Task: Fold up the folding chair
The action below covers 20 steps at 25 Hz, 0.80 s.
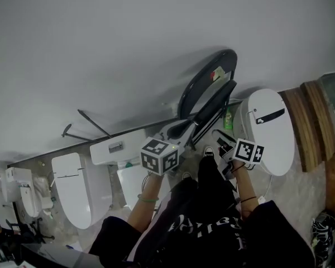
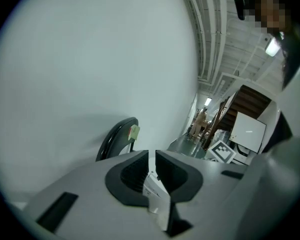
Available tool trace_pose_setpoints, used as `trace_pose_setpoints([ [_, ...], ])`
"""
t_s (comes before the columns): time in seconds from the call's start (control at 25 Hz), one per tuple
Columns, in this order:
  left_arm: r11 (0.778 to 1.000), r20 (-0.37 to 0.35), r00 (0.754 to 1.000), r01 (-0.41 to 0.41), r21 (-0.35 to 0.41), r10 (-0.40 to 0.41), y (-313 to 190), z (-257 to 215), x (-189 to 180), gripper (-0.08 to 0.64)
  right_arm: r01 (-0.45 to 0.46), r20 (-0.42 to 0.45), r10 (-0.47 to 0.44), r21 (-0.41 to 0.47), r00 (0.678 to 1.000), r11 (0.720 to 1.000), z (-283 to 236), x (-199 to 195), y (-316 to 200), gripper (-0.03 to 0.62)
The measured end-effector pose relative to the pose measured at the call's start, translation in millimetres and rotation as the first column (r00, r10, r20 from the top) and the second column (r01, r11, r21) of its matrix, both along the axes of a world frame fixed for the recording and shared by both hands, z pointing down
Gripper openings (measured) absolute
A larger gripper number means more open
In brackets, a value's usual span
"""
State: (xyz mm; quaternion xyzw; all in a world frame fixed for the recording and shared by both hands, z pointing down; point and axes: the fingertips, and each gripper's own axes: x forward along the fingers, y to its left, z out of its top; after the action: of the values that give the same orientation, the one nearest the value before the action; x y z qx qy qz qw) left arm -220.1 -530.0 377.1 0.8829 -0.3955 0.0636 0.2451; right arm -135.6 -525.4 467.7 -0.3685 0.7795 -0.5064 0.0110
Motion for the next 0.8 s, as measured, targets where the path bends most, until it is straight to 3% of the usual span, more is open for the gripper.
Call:
trace_pose_setpoints([
  [0.16,0.999,0.018,0.999,0.034,-0.01,-0.034,29.0,15.1,-4.4,0.011,0.003,0.008,-0.003,-0.016,1.0,1.0,-1.2,-1.3,38.1,0.08],
  [0.36,0.998,0.008,1.0,0.021,-0.062,-0.021,60.5,32.0,9.1,0.003,-0.004,-0.016,0.004,-0.011,1.0,1.0,-6.0,14.0,67.9,0.071],
  [0.64,0.992,0.018,1.0,-0.015,-0.122,0.017,112.2,45.7,60.4,0.003,-0.004,-0.011,0.004,-0.002,1.0,1.0,-17.6,54.3,100.2,0.064],
  [0.8,0.991,0.009,1.0,-0.008,-0.132,0.01,139.7,43.3,97.9,0.003,0.028,-0.059,-0.027,0.012,0.998,1.0,-22.7,86.7,129.6,0.064],
])
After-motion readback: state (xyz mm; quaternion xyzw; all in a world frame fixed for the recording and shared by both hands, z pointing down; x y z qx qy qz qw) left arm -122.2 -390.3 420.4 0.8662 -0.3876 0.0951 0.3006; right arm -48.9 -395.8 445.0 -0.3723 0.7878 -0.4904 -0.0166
